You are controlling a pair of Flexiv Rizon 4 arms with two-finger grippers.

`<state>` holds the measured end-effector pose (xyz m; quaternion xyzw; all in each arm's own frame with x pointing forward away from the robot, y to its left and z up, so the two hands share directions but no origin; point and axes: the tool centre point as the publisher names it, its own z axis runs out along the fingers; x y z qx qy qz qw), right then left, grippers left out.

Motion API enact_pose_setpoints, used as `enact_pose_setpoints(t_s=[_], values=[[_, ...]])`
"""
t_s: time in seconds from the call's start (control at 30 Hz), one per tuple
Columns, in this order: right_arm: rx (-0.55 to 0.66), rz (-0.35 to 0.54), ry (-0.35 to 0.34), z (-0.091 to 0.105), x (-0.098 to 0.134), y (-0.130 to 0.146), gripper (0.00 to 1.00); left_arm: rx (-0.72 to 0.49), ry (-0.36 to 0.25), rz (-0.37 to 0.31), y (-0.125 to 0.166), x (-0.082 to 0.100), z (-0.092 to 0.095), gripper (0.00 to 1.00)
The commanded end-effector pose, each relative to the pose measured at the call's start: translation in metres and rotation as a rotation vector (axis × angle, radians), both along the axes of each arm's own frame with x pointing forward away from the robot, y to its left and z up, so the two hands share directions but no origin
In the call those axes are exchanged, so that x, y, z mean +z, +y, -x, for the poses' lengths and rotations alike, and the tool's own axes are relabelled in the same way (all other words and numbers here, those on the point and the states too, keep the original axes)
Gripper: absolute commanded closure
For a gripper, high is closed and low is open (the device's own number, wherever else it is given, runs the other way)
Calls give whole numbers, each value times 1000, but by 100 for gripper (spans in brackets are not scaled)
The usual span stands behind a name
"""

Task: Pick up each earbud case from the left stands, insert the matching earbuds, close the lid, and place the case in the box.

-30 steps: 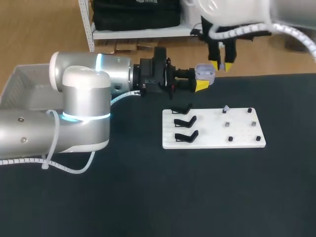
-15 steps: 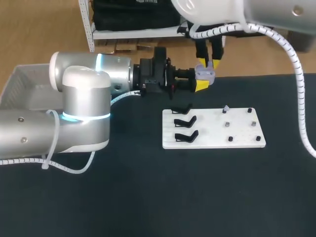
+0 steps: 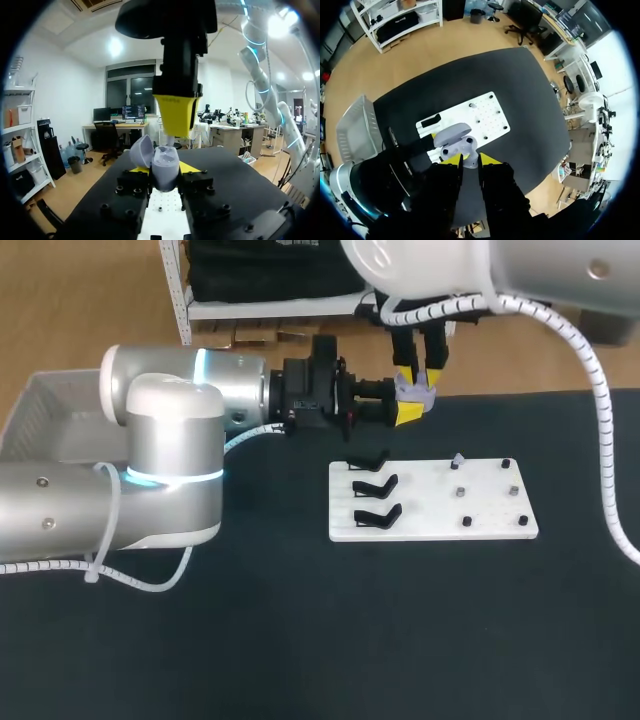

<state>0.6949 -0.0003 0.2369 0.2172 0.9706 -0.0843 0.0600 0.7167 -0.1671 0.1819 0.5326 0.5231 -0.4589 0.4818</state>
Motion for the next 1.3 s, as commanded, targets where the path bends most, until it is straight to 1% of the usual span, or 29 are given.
enact_pose_setpoints(t_s=[0.03, 0.23, 0.93, 1.3], values=[[-1, 8, 2, -4, -1, 3, 100, 5, -5, 8, 0, -2, 1, 100], [2, 24, -2, -6, 0, 4, 100, 5, -5, 8, 0, -2, 1, 100], [-5, 26, -1, -9, -2, -3, 100, 5, -5, 8, 0, -2, 1, 100], [-8, 9, 5, -8, -7, -2, 100, 5, -5, 8, 0, -2, 1, 100]])
